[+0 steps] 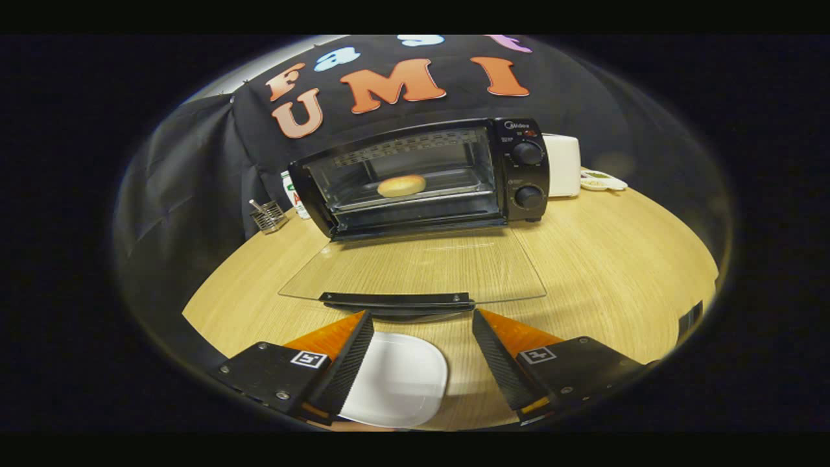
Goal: Open the toaster oven, put the food inside, and close the toaster oven door.
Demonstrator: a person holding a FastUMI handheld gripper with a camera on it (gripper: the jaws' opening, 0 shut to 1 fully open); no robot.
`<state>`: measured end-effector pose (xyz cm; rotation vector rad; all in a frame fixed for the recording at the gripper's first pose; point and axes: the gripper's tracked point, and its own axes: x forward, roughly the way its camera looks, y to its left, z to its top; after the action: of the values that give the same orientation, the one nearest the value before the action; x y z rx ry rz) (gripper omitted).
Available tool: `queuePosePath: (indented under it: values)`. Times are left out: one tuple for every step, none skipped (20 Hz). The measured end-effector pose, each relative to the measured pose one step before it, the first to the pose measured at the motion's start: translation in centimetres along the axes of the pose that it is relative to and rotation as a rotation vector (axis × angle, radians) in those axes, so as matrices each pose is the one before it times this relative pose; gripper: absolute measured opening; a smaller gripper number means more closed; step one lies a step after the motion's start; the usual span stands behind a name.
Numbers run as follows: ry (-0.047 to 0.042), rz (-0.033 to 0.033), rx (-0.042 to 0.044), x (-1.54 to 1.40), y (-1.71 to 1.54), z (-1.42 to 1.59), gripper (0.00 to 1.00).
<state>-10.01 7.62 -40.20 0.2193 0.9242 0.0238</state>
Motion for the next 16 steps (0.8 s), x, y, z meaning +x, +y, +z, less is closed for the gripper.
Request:
queuePosePath:
  values:
    - [0.00252,0.00183,0.01076,0.033,0.038,-0.341,0.92]
    - [0.00850,-0.00494,0.00322,0.314,-0.075,0.030,0.92]
    - [0.00623,0.00658,0.00859,0.040,0.226,0.104,0.92]
    - [0.00435,0.00048,0.00966,-0.068,-0.033,0.192,0.92]
    - [-0.00014,0.00399,0.00615,-0.081,-0.008,0.221,0.92]
    - [-0.00151,0.00464,0.00590,-0.032,0.065,0.241,0.93]
    - [-0.00926,0.00359,0.00297,-0.204,0.080,0.354,0.93]
    - [-0.01281,0.00258,-0.00359,-0.171,0.125,0.483,0.93]
    - [-0.00851,0.00128,-0.00596,-0.167,-0.084,0.298,0.93]
    - [-0.00720,0.00382,-0.00321,-0.201,0.015,0.512,0.93]
    - [-0.00639,0.00607,-0.00007,-0.231,0.159,0.568,0.93]
    - [-0.01398,0.00879,0.00034,-0.240,0.105,0.690,0.93]
    - [-0.01742,0.00968,-0.00267,-0.170,0.335,0.871,0.93]
    - [-0.01747,0.00796,-0.00068,-0.124,0.266,0.832,0.93]
    - [-0.01117,0.00784,-0.00061,0.046,0.194,0.535,0.93]
    - [-0.00786,0.00798,-0.00435,-0.068,0.133,0.509,0.94]
